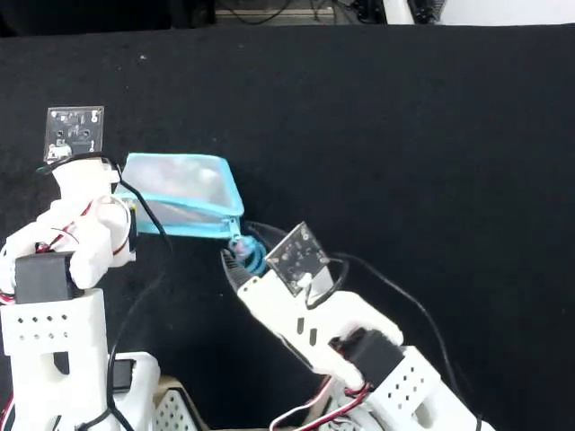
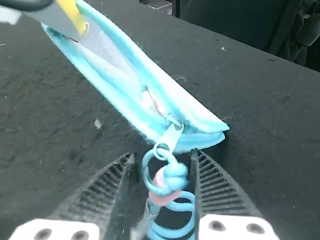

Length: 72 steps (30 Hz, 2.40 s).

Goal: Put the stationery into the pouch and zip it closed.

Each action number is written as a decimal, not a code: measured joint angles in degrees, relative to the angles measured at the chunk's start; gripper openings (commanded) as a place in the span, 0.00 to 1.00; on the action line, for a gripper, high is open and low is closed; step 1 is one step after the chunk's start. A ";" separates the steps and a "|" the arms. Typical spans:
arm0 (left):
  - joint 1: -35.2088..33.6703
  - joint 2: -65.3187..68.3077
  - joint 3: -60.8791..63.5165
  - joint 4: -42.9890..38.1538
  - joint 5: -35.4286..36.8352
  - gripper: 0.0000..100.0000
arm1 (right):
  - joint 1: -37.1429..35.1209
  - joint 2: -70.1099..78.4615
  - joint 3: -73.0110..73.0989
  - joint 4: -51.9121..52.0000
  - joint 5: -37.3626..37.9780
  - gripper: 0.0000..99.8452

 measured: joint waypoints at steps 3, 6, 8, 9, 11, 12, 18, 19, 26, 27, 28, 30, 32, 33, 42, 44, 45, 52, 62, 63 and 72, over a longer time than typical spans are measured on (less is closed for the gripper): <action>0.00 0.00 0.00 0.00 0.00 0.03 | 0.00 0.00 0.00 1.85 0.00 0.06; 0.00 0.00 0.00 0.00 0.00 0.03 | 0.00 0.00 0.00 2.29 0.09 0.03; 0.00 0.00 0.00 0.00 0.00 0.03 | 0.00 0.00 -0.09 2.29 1.76 0.01; 0.00 0.00 0.00 0.00 0.00 0.03 | 0.00 0.00 -0.09 2.29 3.08 0.01; 0.00 0.00 0.00 0.00 0.00 0.03 | 0.00 0.00 -0.62 2.29 4.84 0.01; 0.00 0.00 0.00 0.00 0.00 0.03 | 0.09 0.00 -0.70 2.29 5.27 0.02; 0.00 0.00 0.00 0.00 0.00 0.03 | 0.18 0.00 -0.88 3.60 5.71 0.16; 0.00 0.00 0.00 0.00 0.00 0.03 | 0.18 0.00 -0.97 4.40 5.71 0.17; 0.00 0.00 0.00 0.00 0.00 0.03 | 1.05 0.00 -0.97 5.98 7.30 0.17; 0.00 0.00 0.00 0.00 0.00 0.03 | 2.11 0.00 -0.97 5.98 8.62 0.17; 0.00 0.00 0.00 0.00 0.00 0.03 | 3.43 0.00 -0.97 5.98 10.20 0.17; 0.00 0.00 0.00 0.00 0.00 0.03 | 6.59 0.00 -0.97 5.98 12.40 0.17; 0.00 0.00 0.00 0.00 0.00 0.03 | 8.88 0.00 -0.97 5.98 13.10 0.17; 0.00 0.00 0.00 0.00 0.00 0.03 | 9.67 0.00 -0.97 5.98 13.27 0.17; 0.00 0.00 0.00 0.00 0.00 0.03 | 9.14 0.00 -0.97 6.51 13.63 0.22; 0.00 0.00 0.00 0.00 0.00 0.03 | 5.98 0.00 -0.88 6.77 13.63 0.28; 0.00 0.00 0.00 0.00 0.00 0.03 | 4.48 0.00 -0.70 6.77 13.63 0.29; 0.00 0.00 0.00 0.00 0.00 0.03 | 3.43 0.00 8.88 -6.07 7.56 0.27; 0.00 0.00 0.00 0.00 0.00 0.03 | 3.43 1.85 10.73 -11.34 6.86 0.27; 0.00 0.00 0.00 0.00 0.00 0.03 | 3.43 2.99 10.81 -11.78 6.33 0.27; 0.00 0.00 0.00 0.00 0.00 0.03 | 3.43 25.23 0.53 -14.42 0.70 0.24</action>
